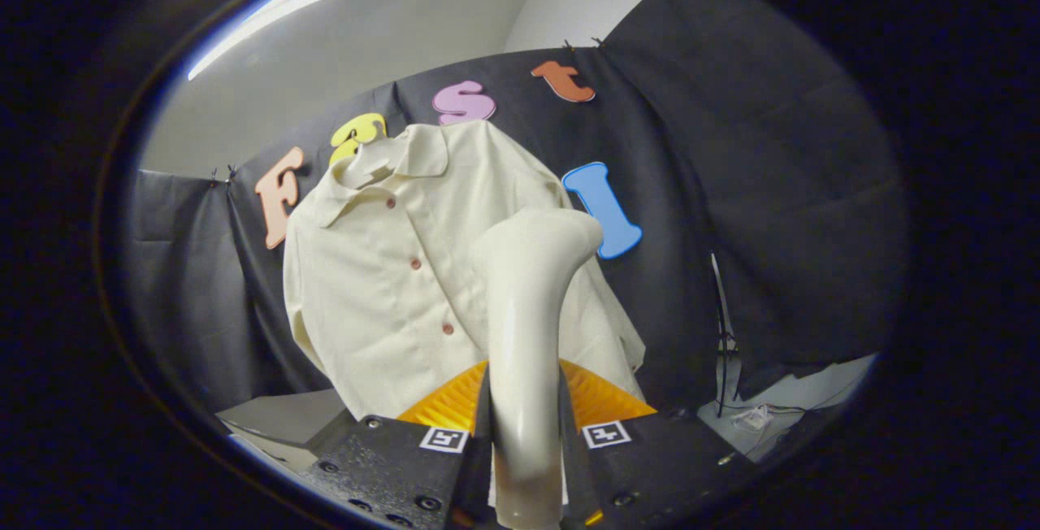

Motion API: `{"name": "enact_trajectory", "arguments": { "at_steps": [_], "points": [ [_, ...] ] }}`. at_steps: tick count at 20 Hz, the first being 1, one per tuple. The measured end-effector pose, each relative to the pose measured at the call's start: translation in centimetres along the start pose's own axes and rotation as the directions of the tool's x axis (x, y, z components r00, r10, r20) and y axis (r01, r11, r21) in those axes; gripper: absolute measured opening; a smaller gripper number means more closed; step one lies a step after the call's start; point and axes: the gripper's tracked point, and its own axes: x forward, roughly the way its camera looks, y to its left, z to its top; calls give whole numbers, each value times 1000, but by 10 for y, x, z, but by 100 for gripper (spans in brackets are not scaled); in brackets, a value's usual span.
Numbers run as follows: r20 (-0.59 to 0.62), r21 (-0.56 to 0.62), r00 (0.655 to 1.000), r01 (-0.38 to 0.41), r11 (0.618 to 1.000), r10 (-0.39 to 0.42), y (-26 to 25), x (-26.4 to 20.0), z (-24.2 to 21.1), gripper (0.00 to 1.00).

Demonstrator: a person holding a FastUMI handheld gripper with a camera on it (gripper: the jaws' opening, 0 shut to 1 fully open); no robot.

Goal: Iron the clothes twice with a garment steamer, once on the left side and once on the right side.

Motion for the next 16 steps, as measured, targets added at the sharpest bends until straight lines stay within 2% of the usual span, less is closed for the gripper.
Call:
{"name": "enact_trajectory", "arguments": {
  "at_steps": [4, 7, 10, 16],
  "points": [
    [51, -21, 999, -4, 1000, 5, 9, 37, 44, 36],
    [39, -31, 999, -19, 999, 20, 25, 67, 54, 37],
    [86, -37, 994, -58, 998, 61, 48, 90, 72, 37],
    [84, 33, 991, -109, 994, 105, 61, 105, 57, 37]
  ]
}}
